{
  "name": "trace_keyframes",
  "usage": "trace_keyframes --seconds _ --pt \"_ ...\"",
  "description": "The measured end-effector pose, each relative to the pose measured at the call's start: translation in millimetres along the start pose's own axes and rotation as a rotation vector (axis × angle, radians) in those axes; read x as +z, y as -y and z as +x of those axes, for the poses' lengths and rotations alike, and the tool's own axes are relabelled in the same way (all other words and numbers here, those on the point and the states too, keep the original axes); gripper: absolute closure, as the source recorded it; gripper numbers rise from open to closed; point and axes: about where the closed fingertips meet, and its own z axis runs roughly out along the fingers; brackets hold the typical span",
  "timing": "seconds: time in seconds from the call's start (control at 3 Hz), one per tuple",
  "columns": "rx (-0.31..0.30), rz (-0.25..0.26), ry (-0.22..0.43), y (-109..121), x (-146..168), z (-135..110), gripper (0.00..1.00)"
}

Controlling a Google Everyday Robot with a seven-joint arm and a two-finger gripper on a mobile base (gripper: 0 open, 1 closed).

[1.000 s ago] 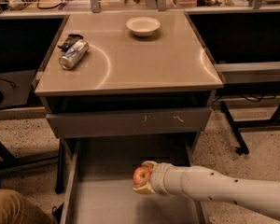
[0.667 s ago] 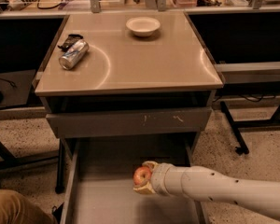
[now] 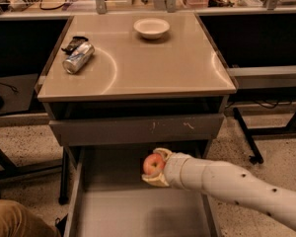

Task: Pick apple from middle drawer and place on counter

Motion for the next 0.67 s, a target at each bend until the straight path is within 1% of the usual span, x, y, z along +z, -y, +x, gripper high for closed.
trace_keyframes --seconds 0.33,0.67 --pt "-0.075 0.077 0.087 59.0 -50.7 -58.4 1.0" --pt "-0.083 0.113 0.105 83.1 -63.5 -71.2 1.0"
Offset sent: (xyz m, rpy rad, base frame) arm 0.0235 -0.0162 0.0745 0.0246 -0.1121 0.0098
